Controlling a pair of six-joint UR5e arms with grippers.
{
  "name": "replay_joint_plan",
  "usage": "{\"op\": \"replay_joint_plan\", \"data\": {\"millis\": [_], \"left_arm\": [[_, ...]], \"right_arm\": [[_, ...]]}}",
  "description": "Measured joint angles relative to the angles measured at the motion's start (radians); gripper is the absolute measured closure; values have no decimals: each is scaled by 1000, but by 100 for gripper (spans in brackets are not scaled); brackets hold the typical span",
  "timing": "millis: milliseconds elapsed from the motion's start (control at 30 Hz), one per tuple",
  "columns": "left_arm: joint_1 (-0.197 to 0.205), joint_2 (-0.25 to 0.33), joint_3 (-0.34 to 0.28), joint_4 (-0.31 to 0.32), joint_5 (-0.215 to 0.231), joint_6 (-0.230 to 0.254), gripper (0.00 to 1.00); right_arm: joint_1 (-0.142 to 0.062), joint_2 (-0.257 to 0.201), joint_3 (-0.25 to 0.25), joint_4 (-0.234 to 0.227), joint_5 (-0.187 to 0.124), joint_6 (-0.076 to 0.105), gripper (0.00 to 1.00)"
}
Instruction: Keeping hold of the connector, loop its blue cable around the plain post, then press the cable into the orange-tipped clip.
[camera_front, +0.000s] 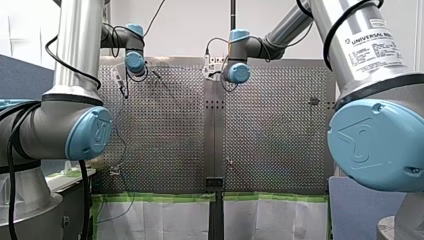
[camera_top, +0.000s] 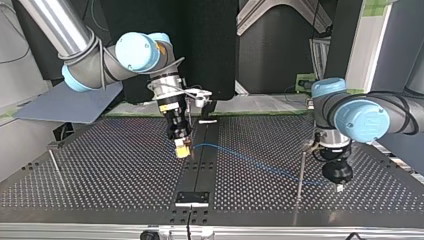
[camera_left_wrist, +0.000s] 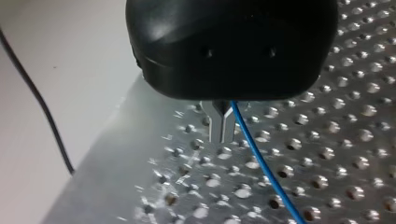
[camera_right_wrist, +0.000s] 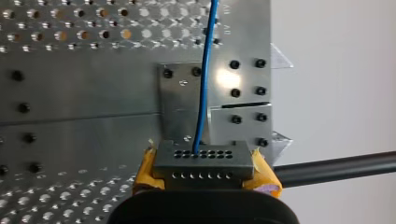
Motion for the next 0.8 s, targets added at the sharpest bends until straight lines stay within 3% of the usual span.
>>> {"op": "replay_joint_plan", "data": {"millis": [333, 800], "left_arm": [[-3, -33, -23, 15, 11, -25, 100], [-19, -35, -59, 48, 24, -40, 100]], "right_arm": [[4, 54, 3, 7, 3, -1, 100], [35, 166, 7, 7, 17, -1, 100]]}}
